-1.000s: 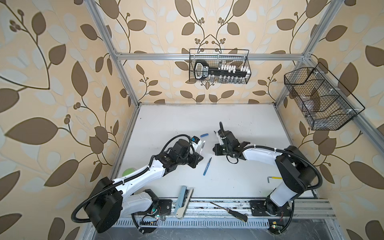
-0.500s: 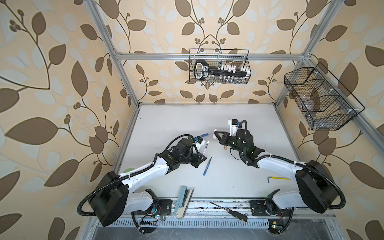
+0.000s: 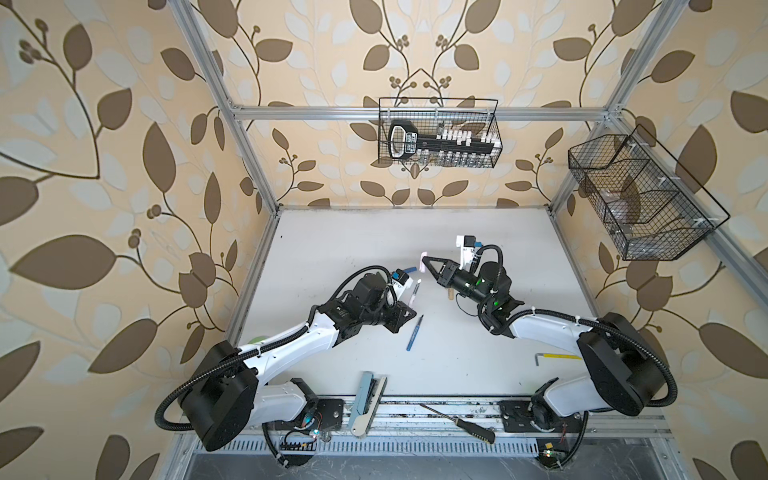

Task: Insert the pens into the pen caps
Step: 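Carry the pink cap toward the pen nib held by the left gripper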

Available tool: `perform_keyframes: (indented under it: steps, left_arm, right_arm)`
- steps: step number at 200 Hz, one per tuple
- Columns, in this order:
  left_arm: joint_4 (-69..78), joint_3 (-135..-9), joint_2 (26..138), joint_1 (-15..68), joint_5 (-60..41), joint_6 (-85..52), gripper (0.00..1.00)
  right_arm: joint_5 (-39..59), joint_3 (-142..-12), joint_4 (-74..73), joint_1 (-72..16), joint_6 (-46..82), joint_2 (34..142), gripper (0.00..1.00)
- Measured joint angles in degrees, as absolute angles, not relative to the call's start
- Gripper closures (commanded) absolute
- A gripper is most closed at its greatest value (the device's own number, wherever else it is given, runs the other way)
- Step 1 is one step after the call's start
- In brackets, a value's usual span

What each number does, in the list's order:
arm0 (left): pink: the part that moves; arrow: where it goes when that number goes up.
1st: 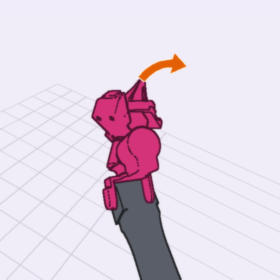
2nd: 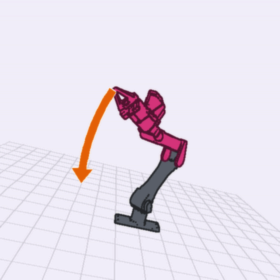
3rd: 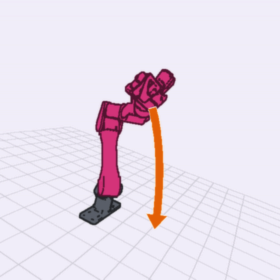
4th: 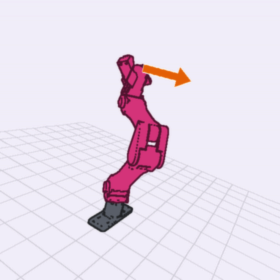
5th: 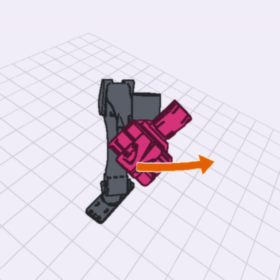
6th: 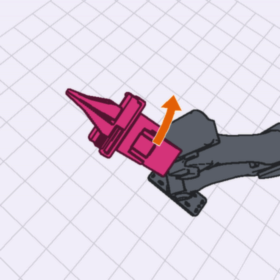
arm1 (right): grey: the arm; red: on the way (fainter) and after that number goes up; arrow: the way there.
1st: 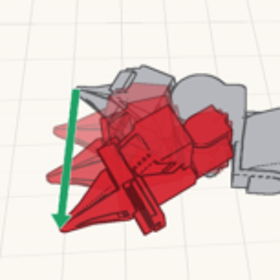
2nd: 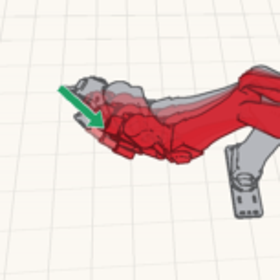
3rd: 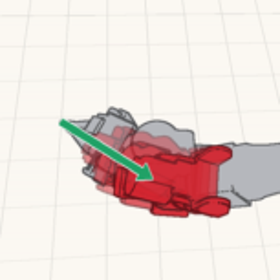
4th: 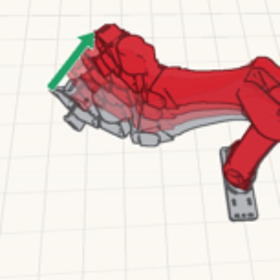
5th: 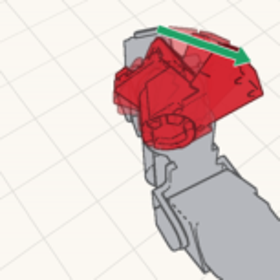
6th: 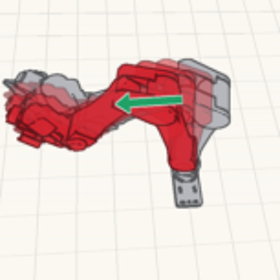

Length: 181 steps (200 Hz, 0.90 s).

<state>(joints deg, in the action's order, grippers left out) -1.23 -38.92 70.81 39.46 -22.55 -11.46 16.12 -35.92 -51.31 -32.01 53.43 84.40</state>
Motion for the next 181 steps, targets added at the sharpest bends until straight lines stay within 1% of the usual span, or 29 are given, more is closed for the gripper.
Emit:
perform_keyframes:
  steps: [115, 181]
  left_arm:
    - [1.74, -39.75, 71.07, 39.46, -22.57, -12.05, 0.86]
    - [1.69, -39.75, 71.07, 39.81, -23.57, -12.16, 0.86]
  right_arm:
    - [16.29, -34.94, -53.74, -34.13, 52.88, 83.9, 0.87]
    - [15.66, -34.37, -53.69, -33.56, 52.03, 79.77, 0.87]
